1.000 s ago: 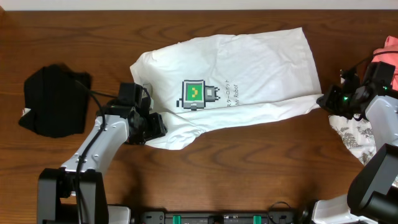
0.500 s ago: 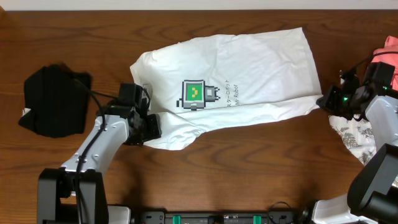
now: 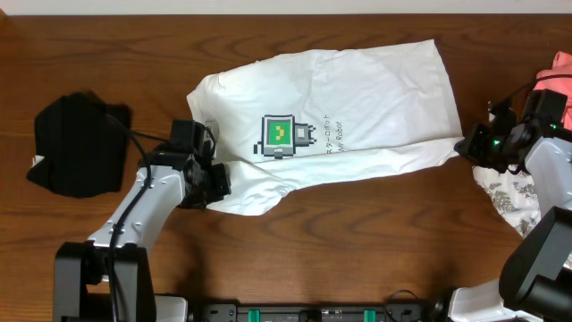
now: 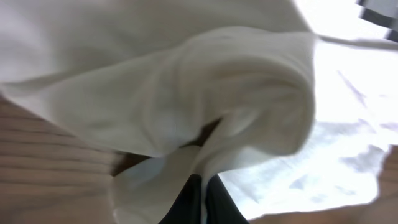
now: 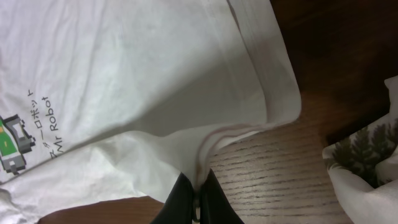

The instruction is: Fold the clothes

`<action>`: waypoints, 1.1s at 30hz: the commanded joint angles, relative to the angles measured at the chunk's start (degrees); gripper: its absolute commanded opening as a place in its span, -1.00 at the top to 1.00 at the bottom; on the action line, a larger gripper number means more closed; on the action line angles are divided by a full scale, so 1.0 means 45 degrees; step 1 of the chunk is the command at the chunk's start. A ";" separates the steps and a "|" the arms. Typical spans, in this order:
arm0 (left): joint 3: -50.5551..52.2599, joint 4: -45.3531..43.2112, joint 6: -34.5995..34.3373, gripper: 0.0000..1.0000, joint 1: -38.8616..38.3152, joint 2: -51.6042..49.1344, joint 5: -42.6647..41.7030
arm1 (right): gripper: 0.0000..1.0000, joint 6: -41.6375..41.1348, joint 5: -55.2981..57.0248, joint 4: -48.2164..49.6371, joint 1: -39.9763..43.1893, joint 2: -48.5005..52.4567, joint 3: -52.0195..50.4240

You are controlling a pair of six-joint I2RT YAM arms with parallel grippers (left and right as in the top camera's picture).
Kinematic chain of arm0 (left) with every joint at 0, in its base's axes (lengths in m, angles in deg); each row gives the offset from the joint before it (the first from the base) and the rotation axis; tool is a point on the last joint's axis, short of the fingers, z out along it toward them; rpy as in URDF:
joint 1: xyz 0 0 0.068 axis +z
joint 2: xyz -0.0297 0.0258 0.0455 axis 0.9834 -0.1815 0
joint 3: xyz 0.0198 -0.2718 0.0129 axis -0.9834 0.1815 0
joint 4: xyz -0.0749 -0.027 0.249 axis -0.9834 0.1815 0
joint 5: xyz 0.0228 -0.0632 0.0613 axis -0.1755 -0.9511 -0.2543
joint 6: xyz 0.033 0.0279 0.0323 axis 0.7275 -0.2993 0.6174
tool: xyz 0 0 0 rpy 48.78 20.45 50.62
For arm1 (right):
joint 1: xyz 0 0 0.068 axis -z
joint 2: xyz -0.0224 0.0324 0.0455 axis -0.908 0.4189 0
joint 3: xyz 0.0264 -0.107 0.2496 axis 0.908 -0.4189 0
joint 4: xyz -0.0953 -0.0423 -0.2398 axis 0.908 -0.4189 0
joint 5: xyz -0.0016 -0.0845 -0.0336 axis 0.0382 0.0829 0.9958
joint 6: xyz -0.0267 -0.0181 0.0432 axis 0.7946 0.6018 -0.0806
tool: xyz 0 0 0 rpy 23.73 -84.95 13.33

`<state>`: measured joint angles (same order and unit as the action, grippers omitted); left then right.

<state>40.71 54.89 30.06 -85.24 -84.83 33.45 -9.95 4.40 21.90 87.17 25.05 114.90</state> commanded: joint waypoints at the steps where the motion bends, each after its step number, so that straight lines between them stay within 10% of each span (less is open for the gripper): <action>1: -0.0369 0.0005 0.0058 0.88 -0.0005 0.0719 -0.1307 | 0.97 -0.0107 -0.0049 -0.0015 -0.0083 -0.0194 0.0291; 33: -0.0733 -0.1146 -0.0044 0.88 0.0000 0.3886 0.0928 | 0.97 -0.0107 -0.0034 0.0097 -0.0083 -0.0194 0.0291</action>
<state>38.41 49.85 30.01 -85.24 -67.31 36.83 -9.95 4.40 22.16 87.17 25.05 114.92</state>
